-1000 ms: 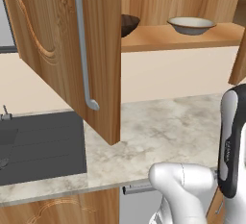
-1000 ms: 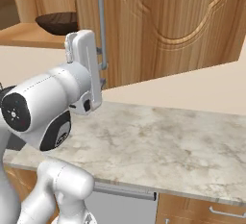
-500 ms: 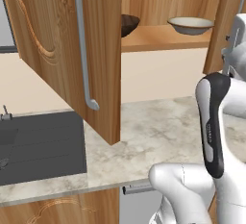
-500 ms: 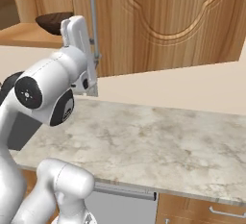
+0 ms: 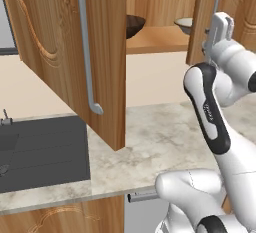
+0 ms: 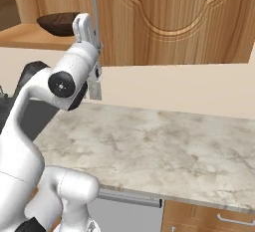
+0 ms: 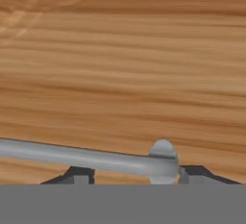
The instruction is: Open the cabinet. Pick the bowls from the counter and place them in the cabinet. Then close the cabinet.
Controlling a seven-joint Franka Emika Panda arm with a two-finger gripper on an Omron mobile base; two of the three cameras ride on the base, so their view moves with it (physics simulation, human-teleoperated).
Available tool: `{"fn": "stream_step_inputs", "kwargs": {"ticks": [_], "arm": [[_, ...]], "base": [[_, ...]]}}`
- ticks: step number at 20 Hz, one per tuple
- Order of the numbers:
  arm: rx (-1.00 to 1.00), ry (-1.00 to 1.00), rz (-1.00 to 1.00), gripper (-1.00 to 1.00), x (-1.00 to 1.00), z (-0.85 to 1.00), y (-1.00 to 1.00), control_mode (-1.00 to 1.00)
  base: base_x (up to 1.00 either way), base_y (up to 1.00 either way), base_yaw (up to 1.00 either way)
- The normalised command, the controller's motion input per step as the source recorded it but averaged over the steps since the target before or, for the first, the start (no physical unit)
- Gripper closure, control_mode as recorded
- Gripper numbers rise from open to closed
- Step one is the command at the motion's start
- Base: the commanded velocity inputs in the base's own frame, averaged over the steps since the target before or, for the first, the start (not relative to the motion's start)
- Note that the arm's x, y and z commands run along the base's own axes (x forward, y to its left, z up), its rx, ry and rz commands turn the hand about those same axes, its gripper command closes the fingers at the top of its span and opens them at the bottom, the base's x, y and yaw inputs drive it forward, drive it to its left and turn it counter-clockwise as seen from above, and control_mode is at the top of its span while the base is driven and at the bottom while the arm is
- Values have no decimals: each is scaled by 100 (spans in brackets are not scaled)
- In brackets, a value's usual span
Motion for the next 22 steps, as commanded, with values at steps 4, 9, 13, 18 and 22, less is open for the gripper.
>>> {"fn": "stream_step_inputs", "kwargs": {"ticks": [4,9,13,18,22], "arm": [[0,0,19,-100,100,-19,0,-100],[0,6,10,-100,100,0,0,-100],[0,16,6,-100,100,0,2,-100],[0,23,3,-100,76,0,0,-100],[0,4,2,-100,-11,0,8,-100]], "base": [[0,0,0],[0,0,0],[0,0,0],[0,0,0],[0,0,0]]}}
